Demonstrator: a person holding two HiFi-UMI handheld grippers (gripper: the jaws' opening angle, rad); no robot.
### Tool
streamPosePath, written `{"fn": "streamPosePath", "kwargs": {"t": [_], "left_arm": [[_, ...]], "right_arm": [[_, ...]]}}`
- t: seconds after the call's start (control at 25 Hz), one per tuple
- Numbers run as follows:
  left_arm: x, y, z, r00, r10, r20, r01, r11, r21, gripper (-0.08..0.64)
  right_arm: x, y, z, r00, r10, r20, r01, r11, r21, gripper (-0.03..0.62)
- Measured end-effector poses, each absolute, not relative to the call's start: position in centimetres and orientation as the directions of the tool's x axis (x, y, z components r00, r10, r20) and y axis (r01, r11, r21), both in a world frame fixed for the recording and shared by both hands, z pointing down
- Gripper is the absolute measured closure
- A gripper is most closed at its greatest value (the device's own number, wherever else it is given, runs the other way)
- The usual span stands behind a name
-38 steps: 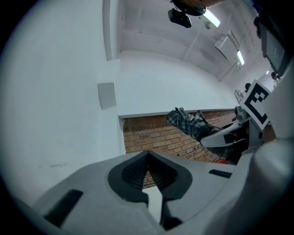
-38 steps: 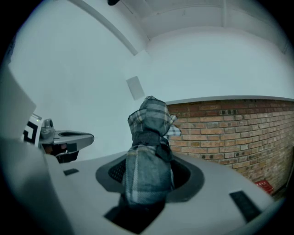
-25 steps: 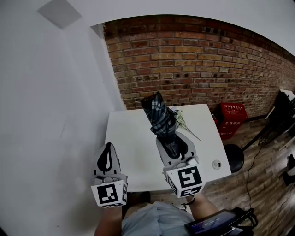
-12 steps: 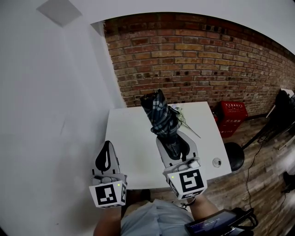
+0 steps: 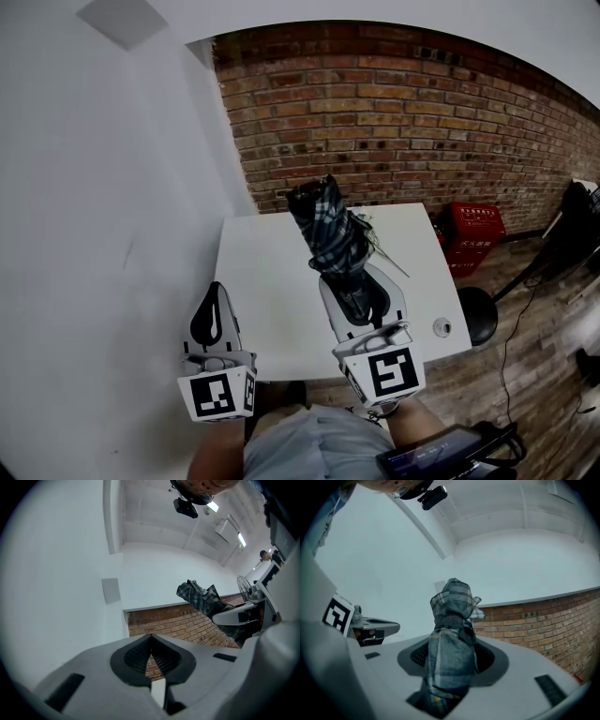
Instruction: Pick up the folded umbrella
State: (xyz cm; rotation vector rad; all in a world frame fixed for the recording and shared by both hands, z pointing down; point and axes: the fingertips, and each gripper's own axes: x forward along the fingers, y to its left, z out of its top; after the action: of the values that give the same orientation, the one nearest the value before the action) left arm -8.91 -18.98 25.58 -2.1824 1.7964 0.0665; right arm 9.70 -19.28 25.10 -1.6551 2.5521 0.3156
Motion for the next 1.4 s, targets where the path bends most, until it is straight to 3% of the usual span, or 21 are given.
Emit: {"fn": "streamPosePath", "kwargs": {"t": [1.4], "left_arm": [[-8.90, -18.92, 25.74, 0.211, -0.949, -0.235, -0.964, -0.163, -0.209, 0.554]], "right_arm": [[9.38, -18.99, 24.88, -0.426, -0.879, -0.216, -0.904, 0.406, 0.131, 0.397]]}}
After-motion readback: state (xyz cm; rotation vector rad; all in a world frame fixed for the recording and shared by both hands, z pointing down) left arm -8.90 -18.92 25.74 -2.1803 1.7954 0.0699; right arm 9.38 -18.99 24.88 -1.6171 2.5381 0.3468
